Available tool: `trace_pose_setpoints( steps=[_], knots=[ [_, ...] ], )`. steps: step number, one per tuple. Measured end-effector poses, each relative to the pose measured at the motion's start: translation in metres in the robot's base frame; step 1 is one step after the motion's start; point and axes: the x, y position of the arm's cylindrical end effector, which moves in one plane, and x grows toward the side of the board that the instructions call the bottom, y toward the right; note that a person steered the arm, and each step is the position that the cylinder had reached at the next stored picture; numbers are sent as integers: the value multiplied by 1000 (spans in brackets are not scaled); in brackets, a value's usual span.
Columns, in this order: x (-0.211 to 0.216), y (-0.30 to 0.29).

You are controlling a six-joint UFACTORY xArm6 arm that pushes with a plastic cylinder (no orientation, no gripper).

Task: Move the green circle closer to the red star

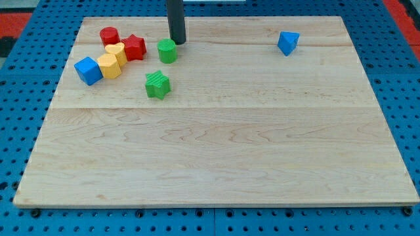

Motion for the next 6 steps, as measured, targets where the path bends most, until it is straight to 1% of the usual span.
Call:
trace_pose_setpoints(
  steps=[2, 3, 4, 5, 6],
  knots=[
    [-1, 11],
    [16, 7],
    [37, -26],
    [22, -28],
    [34, -41]
  ],
)
